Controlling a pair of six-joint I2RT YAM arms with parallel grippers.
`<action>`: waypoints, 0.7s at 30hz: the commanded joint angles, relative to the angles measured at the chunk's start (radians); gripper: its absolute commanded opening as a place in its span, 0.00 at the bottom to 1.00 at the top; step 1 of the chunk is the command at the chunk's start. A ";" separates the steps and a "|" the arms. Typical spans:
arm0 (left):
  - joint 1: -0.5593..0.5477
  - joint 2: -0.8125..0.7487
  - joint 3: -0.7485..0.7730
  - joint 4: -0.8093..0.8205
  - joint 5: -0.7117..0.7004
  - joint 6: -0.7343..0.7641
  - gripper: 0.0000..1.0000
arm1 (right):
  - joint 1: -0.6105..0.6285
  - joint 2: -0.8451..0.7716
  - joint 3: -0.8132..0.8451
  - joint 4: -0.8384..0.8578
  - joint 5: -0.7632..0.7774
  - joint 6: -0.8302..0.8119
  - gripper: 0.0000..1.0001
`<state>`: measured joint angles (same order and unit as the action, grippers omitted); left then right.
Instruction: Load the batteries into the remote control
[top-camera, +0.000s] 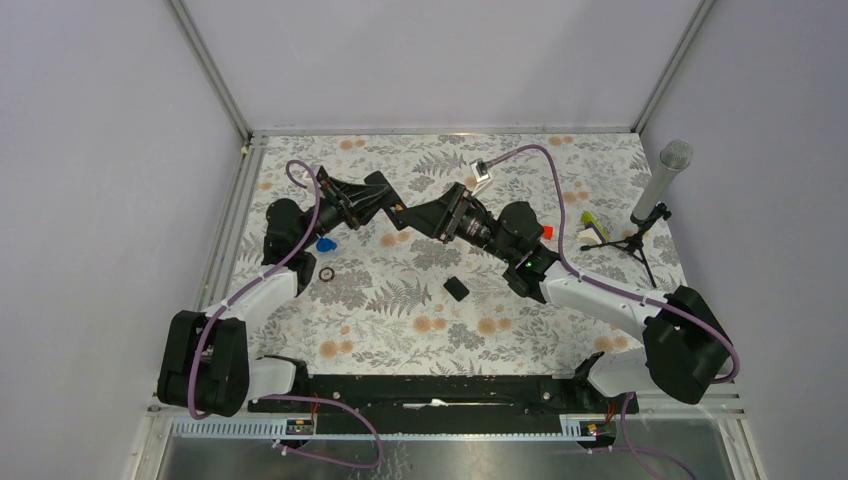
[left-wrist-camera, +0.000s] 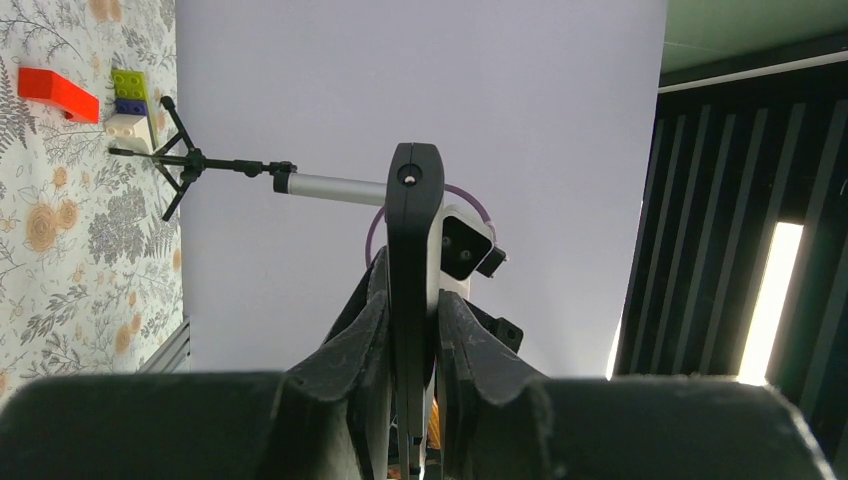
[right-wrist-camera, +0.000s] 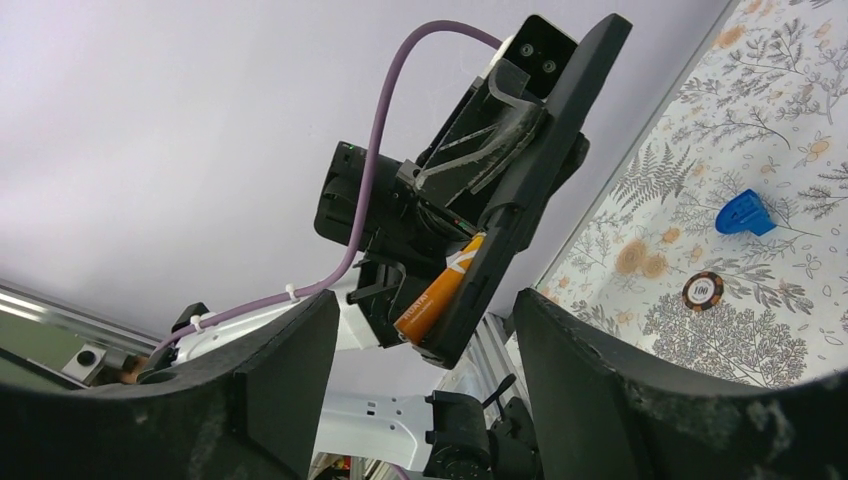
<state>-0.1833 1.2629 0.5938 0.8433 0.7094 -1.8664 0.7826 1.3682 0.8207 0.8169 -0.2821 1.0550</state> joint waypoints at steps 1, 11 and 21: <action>0.004 -0.020 0.017 0.052 0.008 0.010 0.00 | -0.003 -0.041 0.001 0.082 -0.008 -0.009 0.70; 0.004 -0.029 0.010 0.054 0.010 0.004 0.00 | -0.004 -0.007 0.017 0.081 -0.011 0.013 0.46; 0.004 -0.044 0.006 0.060 0.020 0.007 0.00 | -0.003 0.020 0.038 0.062 -0.011 0.034 0.37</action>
<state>-0.1814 1.2621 0.5934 0.8433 0.7116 -1.8717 0.7822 1.3792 0.8177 0.8215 -0.2817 1.0756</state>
